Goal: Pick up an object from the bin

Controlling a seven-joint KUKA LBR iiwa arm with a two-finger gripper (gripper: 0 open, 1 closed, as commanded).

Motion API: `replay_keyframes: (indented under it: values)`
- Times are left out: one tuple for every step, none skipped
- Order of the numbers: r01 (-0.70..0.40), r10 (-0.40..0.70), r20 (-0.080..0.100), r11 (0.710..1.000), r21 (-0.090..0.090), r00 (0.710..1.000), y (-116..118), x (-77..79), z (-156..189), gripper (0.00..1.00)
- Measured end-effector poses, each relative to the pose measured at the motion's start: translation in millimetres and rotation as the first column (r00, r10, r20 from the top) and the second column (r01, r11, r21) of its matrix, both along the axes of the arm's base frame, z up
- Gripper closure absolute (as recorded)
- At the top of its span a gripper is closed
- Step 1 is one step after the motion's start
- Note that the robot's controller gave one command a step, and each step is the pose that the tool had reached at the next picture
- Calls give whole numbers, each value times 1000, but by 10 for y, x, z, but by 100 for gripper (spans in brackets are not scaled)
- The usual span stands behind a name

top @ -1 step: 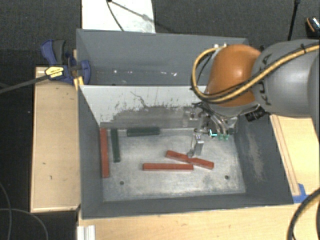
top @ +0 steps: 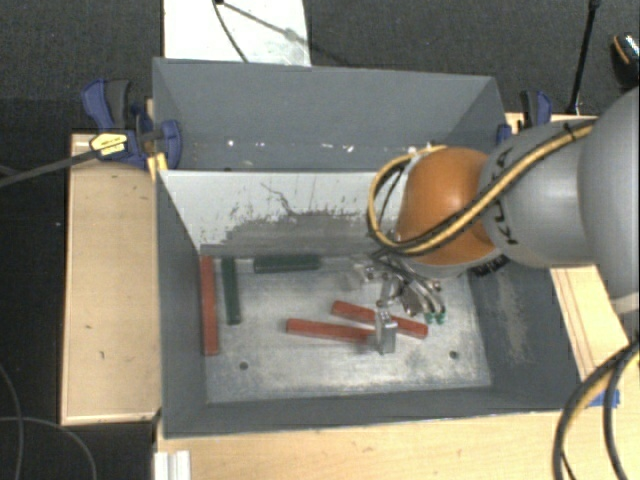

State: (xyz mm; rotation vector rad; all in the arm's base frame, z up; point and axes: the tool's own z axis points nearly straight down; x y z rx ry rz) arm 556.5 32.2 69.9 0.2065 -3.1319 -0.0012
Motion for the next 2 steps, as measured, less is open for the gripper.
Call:
replay_keyframes:
  values:
    - [3, -3, 6, 1000, 1, 1000, 1, 28, 56, 100]
    - [4, -5, 7, 1000, 1, 1000, -2, 27, 34, 0]
